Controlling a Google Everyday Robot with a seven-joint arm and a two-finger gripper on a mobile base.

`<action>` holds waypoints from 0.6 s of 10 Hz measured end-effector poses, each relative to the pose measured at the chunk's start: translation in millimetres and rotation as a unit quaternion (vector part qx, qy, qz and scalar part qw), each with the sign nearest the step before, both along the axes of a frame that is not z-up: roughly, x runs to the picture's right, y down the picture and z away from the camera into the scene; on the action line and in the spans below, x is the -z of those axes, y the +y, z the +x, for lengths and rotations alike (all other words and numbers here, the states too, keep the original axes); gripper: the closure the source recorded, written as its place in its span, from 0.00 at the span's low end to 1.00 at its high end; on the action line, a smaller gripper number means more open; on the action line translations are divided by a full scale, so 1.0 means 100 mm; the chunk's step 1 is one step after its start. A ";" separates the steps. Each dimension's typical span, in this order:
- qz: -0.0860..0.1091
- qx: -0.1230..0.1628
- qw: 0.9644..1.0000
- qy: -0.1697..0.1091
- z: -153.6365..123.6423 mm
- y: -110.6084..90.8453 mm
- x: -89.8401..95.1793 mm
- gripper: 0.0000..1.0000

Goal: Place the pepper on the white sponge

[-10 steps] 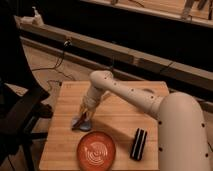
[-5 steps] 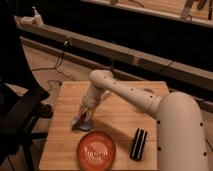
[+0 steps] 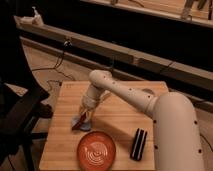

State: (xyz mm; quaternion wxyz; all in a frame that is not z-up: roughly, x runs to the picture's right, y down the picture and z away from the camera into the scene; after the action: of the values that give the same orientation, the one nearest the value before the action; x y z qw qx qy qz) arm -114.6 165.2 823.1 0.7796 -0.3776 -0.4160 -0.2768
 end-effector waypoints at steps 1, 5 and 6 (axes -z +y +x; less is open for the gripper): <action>-0.005 -0.002 1.000 -0.002 -0.01 0.02 -0.01 0.26; -0.006 -0.030 0.999 0.021 0.07 -0.02 -0.05 0.31; -0.002 -0.033 0.999 0.019 0.08 -0.01 -0.05 0.40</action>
State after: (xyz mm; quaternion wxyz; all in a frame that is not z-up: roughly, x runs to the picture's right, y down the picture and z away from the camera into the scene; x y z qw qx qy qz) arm -106.1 164.0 828.0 0.7954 -0.3706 -0.4135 -0.2429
